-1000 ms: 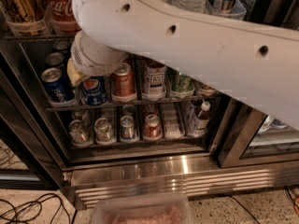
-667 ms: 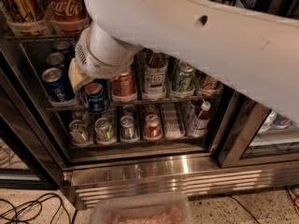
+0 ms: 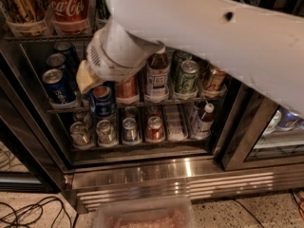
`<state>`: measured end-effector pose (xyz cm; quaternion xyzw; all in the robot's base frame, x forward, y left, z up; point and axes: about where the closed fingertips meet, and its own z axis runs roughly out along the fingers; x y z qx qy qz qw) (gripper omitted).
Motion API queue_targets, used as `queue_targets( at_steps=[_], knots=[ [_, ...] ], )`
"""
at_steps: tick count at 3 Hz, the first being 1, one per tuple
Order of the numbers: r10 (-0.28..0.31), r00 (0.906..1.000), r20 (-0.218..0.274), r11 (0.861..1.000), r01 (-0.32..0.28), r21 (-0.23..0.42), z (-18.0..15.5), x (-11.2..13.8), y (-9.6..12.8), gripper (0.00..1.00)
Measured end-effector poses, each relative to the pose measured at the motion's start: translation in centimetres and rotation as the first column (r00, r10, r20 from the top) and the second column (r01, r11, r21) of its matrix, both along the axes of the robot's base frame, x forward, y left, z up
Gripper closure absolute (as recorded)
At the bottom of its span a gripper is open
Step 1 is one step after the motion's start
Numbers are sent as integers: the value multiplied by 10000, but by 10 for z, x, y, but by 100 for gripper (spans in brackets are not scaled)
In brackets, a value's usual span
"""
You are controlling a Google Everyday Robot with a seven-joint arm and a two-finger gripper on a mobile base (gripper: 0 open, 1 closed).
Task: Pick pepsi can from middle shelf of fridge
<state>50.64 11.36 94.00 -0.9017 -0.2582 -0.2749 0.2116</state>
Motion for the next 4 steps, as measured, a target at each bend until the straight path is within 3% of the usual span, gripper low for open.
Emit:
queue_targets(
  at_steps=[2, 3, 4],
  knots=[
    [768, 9914, -1064, 9923, -657, 1047, -3, -53, -59, 100],
    [712, 9880, -1368, 9844, -475, 1693, 4, -80, -74, 100],
    [679, 9870, -1458, 9624, -262, 2705, 9, -97, -70, 100]
  ],
)
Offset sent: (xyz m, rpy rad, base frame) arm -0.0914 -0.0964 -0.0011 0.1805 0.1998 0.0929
